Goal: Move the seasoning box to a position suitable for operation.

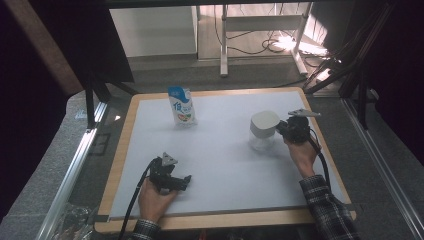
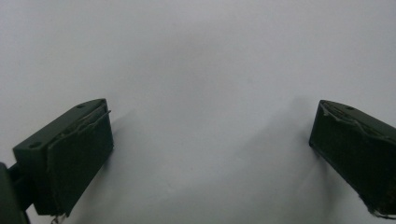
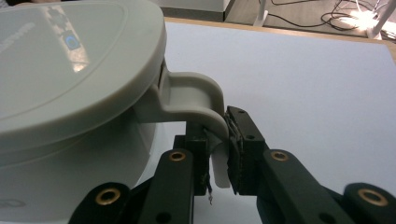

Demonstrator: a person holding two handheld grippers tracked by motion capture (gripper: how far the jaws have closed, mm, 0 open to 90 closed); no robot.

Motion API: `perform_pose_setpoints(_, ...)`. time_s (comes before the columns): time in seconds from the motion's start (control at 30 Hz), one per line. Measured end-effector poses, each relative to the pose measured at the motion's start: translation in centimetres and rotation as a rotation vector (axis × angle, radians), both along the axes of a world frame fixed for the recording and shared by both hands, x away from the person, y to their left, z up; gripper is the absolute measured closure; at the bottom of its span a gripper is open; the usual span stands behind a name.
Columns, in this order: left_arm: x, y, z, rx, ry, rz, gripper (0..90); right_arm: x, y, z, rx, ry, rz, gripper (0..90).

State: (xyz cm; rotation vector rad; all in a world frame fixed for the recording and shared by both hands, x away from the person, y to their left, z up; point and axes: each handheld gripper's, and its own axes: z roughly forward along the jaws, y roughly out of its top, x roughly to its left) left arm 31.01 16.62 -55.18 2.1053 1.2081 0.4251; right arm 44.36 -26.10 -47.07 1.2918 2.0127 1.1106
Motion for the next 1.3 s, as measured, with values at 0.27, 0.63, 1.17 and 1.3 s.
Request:
perform_pose_setpoints(0.27,0.0,0.0,0.0,0.000,0.000,0.000,0.0,-2.5,-0.4,0.2,0.028,-0.006,0.015,79.8)
perform_pose_setpoints(0.63,0.0,0.0,0.0,0.002,0.000,0.001,0.0,-5.5,-1.0,-0.6,0.037,-0.005,0.000,79.6)
perform_pose_setpoints(1.17,0.0,0.0,0.0,0.002,0.000,0.001,0.0,-7.7,-1.8,-2.0,0.040,-0.021,-0.063,78.4)
perform_pose_setpoints(1.3,0.0,0.0,0.0,0.002,-0.001,0.001,0.0,-8.1,-2.1,-2.3,0.052,-0.021,-0.067,78.5)
